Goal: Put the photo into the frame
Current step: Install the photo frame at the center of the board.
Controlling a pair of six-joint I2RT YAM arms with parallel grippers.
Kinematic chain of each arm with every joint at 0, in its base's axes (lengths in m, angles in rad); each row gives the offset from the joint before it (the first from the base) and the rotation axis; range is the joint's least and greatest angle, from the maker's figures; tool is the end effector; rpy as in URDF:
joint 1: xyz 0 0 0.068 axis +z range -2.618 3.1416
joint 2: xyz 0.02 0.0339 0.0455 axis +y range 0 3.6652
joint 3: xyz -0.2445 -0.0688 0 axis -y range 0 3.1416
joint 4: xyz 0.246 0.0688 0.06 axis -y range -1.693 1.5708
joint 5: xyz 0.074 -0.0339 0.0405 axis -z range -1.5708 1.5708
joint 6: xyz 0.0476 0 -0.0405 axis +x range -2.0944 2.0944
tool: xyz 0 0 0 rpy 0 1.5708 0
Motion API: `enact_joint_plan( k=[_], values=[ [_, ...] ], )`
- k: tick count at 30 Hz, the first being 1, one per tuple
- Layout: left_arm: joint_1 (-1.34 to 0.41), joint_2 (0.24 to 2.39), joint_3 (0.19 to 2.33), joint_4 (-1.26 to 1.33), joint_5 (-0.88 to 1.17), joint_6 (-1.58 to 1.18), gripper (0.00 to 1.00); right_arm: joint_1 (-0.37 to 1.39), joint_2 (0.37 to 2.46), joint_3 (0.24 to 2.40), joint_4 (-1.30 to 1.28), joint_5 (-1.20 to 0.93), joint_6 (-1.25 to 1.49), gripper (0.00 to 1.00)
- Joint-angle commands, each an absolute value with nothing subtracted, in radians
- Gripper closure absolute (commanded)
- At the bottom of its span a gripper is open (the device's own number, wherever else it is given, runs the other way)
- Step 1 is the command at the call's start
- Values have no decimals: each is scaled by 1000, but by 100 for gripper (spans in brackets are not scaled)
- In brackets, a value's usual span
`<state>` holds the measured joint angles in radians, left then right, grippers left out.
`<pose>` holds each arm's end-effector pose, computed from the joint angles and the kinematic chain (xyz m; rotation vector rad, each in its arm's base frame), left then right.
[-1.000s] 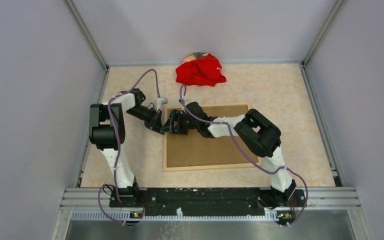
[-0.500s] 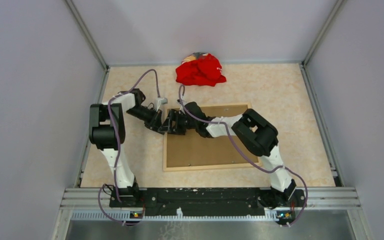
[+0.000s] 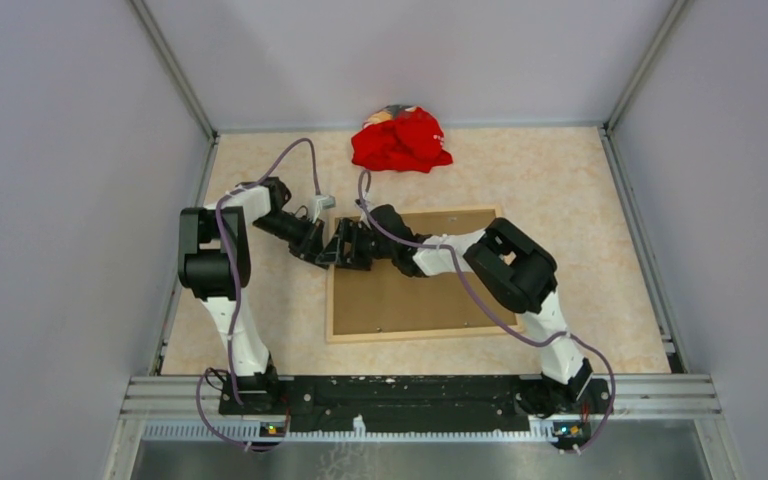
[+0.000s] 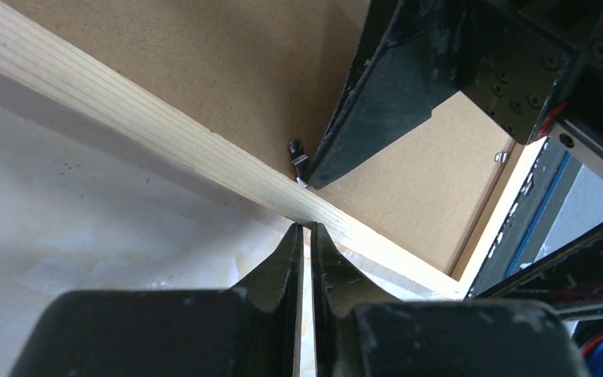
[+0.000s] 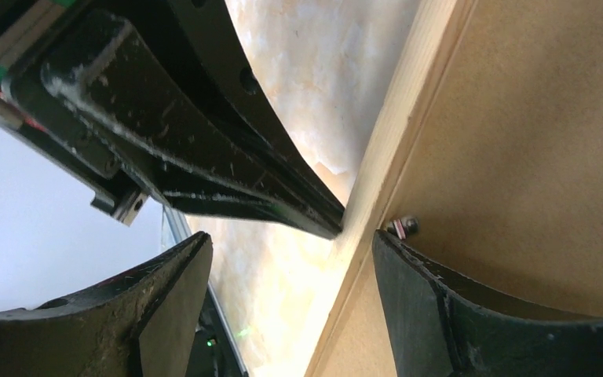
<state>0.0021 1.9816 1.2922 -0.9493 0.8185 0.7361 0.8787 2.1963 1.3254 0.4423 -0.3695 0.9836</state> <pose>0.3385 -0.0340 0.1212 0.9275 2.5231 -1.1202 0.2900 0.3768 0.1130 -0.1566 2.3317 1.4549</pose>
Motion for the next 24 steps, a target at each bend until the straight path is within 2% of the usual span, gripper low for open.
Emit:
enact_joint_plan(
  k=[1,7,24],
  values=[
    [-7,2009,1307,-908,781,788,90,868,2092,1255,451,-302,935,24],
    [-6,2011,1308,-910,783,789,90,865,2020,1190,412,-266,885,24],
    [-7,2014,1312,-915,792,787,90,896,2177,1329,372,-246,914,29]
  ],
)
